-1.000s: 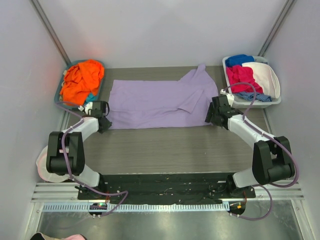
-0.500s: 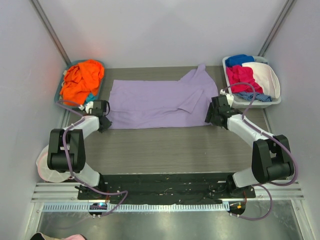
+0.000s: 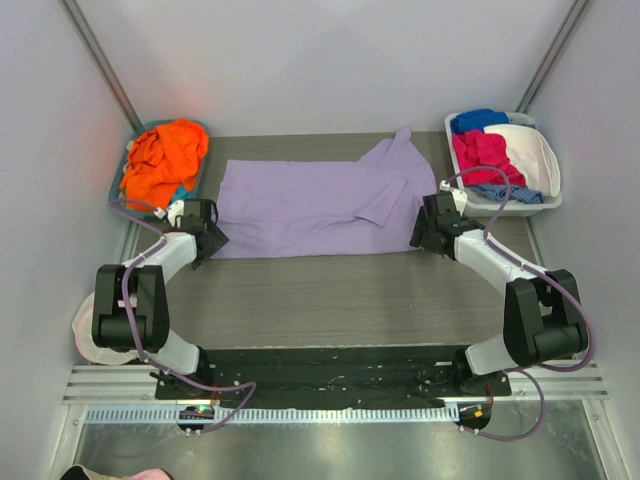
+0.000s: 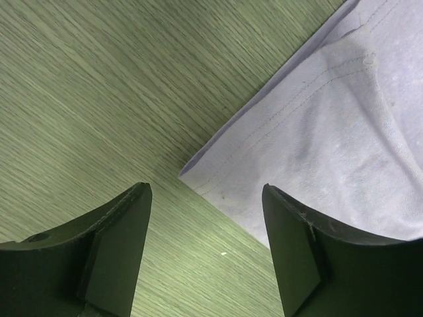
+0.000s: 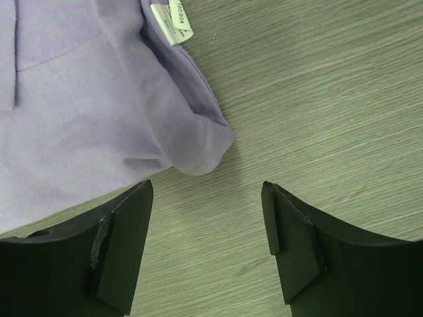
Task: Fold and stack the t-shirts
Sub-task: Fold the tshirt
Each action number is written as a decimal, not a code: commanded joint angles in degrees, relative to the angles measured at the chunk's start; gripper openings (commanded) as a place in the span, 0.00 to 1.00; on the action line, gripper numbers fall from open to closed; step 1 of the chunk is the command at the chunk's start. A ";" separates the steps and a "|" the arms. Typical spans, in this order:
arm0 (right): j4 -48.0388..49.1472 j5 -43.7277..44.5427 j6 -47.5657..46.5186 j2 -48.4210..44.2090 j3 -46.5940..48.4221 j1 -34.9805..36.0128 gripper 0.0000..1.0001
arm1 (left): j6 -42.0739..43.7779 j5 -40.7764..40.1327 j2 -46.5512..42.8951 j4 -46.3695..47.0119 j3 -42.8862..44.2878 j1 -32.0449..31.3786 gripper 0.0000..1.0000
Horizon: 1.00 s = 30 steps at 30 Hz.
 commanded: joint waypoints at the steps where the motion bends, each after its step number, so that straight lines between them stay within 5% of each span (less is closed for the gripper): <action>1: 1.70 0.14 -0.15 0.47 0.29 0.03 0.74 | -0.29 -1.76 0.36 1.21 1.65 -0.22 0.71; 10: 1.79 0.31 -0.41 0.56 0.20 -0.05 0.74 | -0.73 -2.02 4.76 2.27 2.88 -0.22 0.60; 19: 1.26 -0.04 -0.50 0.12 0.03 -0.05 0.74 | -0.64 -3.69 6.17 1.74 3.67 -0.22 0.00; 30: 1.00 0.22 -0.32 -0.24 -0.94 -0.05 0.73 | -0.56 -3.87 4.94 1.30 2.70 -0.13 0.00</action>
